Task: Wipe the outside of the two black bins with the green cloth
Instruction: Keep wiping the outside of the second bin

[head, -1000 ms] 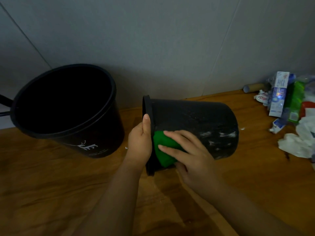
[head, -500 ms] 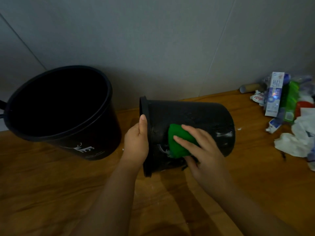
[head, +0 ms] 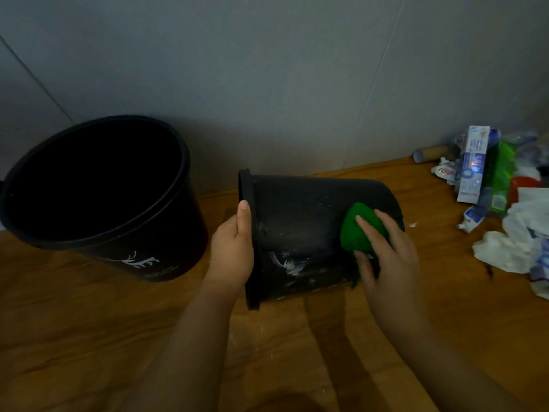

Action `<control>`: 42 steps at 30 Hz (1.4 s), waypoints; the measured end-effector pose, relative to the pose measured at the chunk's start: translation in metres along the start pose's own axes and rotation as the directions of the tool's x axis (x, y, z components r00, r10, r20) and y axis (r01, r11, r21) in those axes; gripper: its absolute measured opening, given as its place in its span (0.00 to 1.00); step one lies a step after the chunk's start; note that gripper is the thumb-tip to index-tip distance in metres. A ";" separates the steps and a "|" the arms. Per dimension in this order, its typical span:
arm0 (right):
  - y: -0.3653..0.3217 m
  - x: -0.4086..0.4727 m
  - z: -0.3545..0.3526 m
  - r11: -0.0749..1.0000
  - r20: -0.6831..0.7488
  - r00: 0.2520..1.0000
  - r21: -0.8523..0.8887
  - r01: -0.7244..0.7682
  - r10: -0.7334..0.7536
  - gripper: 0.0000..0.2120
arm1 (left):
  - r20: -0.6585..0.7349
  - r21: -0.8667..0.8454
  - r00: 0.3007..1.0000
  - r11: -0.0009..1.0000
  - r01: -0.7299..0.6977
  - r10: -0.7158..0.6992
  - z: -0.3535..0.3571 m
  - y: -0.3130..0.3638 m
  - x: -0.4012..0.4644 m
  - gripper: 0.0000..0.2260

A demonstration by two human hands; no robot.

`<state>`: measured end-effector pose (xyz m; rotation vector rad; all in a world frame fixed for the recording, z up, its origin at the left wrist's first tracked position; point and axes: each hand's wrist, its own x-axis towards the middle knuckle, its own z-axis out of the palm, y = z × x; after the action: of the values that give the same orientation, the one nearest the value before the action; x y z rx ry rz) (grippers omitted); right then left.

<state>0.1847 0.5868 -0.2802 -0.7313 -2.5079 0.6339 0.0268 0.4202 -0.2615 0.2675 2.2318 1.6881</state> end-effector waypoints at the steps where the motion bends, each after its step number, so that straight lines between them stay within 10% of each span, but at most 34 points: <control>1: 0.000 -0.001 0.001 0.999 -0.011 1.000 -0.040 -0.022 0.022 0.27 | -0.003 -0.002 1.000 1.000 0.006 -0.006 0.001 0.001 0.000 0.25; 7: -0.013 0.000 0.005 0.974 0.076 0.979 -0.117 0.196 -0.188 0.27 | -0.020 0.007 1.000 1.000 -0.016 0.016 0.001 0.003 0.000 0.26; 13: 0.009 0.008 -0.002 0.993 -0.014 0.997 -0.093 -0.078 0.077 0.27 | -0.036 -0.002 0.999 1.000 -0.023 0.023 0.002 0.003 0.000 0.25; 20: -0.003 0.003 0.003 0.980 0.075 0.983 -0.095 0.176 -0.170 0.28 | -0.012 -0.023 1.000 1.000 -0.002 0.002 0.000 0.008 0.000 0.23; 26: 0.017 0.006 -0.005 0.993 -0.042 0.995 -0.069 -0.097 0.095 0.27 | -0.015 0.023 1.000 1.000 -0.017 0.017 0.000 0.006 0.002 0.25; 32: 0.008 0.003 -0.004 0.949 0.089 0.956 -0.125 0.289 -0.279 0.29 | 0.001 0.039 1.000 0.999 -0.008 0.008 -0.006 0.015 0.004 0.24; 38: 0.034 0.006 -0.014 0.988 -0.093 0.988 -0.085 -0.131 0.123 0.27 | 0.026 0.042 1.000 0.999 -0.016 0.015 -0.006 0.014 0.004 0.24; 42: 0.018 -0.003 -0.005 0.994 -0.032 0.999 -0.102 0.031 -0.035 0.29 | 0.021 0.034 1.000 0.999 -0.010 0.010 -0.006 0.016 0.004 0.24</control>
<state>0.1966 0.5998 -0.2866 -0.7289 -2.5310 0.4812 0.0205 0.4208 -0.2449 0.3033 2.2500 1.6459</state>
